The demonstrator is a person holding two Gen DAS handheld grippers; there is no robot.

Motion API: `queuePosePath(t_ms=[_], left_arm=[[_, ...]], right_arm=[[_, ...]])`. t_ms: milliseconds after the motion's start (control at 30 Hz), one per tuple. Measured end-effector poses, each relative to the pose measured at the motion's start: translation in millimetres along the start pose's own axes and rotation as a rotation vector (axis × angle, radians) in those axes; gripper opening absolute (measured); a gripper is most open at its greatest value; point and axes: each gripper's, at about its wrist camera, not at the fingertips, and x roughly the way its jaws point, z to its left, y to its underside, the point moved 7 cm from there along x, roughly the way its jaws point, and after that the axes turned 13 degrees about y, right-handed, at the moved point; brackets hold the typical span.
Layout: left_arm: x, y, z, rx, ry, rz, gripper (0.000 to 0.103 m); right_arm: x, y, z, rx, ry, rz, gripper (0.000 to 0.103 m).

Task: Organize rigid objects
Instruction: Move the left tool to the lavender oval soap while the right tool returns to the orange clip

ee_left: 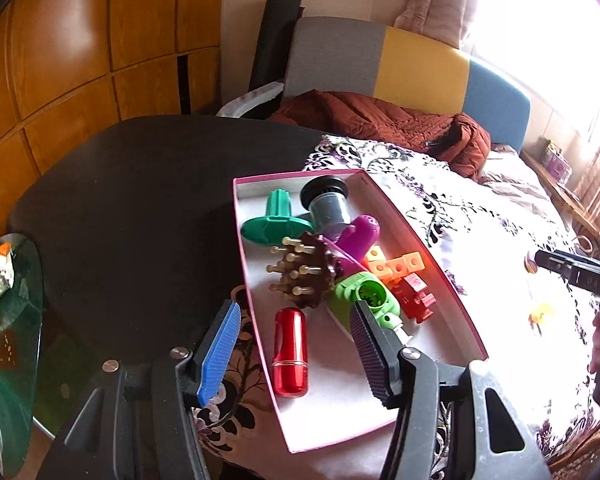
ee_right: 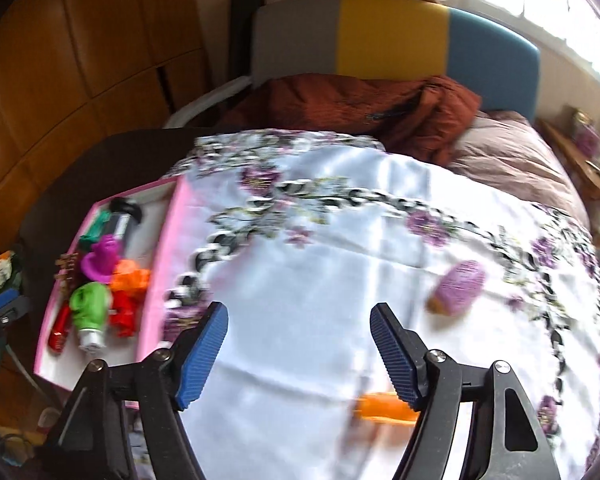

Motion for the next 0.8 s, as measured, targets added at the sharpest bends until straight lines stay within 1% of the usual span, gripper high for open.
queuePosePath(t_ms=[67, 133, 233, 300, 333, 433, 500, 600, 800], left_arm=[[1.0, -1.2, -5.7, 0.016, 0.004, 0.003, 0.058], [2.3, -2.8, -12.7, 0.036, 0.004, 0.006, 0.058], [4.6, -6.4, -25.0, 0.067, 0.01, 0.012, 0.058], [7.0, -9.6, -33.4, 0.087, 0.022, 0.015, 0.058], [8.4, -11.6, -38.7, 0.098, 0.03, 0.016, 0.058], [14.1, -18.3, -56.8, 0.128, 0.056, 0.016, 0.058], [19.5, -20.9, -70.8, 0.144, 0.083, 0.026, 0.058], [29.1, -23.1, -92.3, 0.172, 0.126, 0.05, 0.058], [44.8, -22.1, -133.5, 0.23, 0.187, 0.091, 0.058]], right_arm=[[8.3, 2.7, -29.8, 0.036, 0.053, 0.009, 0.075], [18.2, 8.5, -61.0, 0.098, 0.109, 0.021, 0.075], [30.4, 23.9, -107.3, 0.256, 0.159, 0.04, 0.075], [39.9, 33.5, -131.1, 0.337, 0.218, 0.108, 0.075], [38.6, 33.0, -140.9, 0.377, 0.228, 0.096, 0.075], [34.0, 33.3, -160.5, 0.493, 0.196, 0.086, 0.078], [32.5, 34.5, -167.7, 0.539, 0.202, 0.087, 0.079], [31.1, 37.6, -175.1, 0.572, 0.226, 0.093, 0.082], [31.5, 43.8, -185.7, 0.622, 0.248, 0.116, 0.083]])
